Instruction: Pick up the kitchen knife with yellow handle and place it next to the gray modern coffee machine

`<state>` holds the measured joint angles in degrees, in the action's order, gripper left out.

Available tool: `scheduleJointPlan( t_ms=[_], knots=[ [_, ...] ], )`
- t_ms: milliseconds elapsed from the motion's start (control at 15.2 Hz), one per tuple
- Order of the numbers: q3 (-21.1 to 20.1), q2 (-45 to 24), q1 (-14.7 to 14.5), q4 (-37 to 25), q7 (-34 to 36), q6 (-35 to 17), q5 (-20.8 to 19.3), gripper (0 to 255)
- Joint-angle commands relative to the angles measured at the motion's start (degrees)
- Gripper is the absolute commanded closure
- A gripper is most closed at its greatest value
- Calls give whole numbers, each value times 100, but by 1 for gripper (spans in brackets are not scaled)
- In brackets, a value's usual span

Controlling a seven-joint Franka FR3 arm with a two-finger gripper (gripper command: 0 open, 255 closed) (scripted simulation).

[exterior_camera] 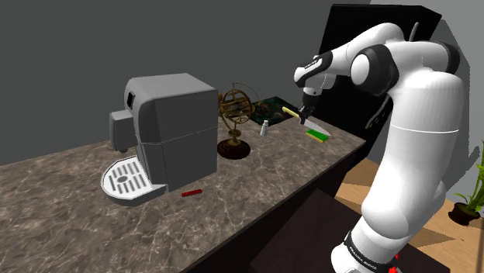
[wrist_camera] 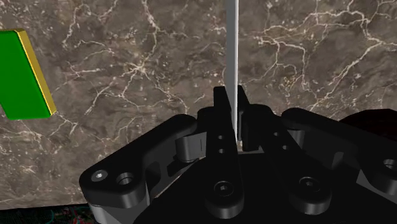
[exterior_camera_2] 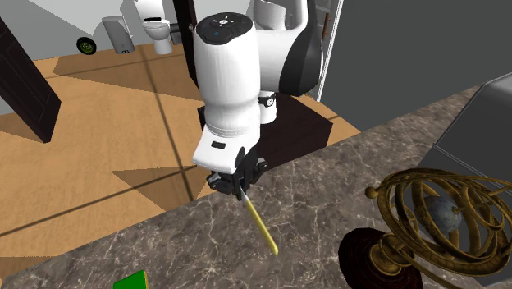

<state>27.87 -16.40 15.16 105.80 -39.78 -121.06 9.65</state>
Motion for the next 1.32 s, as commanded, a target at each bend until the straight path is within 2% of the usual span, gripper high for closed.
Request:
scheduleJointPlan(
  t_ms=[0, 1254],
  knots=[
    [18, 68, -7, -81, 24, 143, -45, 255],
    [98, 428, -32, -1115, 200, 1486, -288, 255]
  ],
)
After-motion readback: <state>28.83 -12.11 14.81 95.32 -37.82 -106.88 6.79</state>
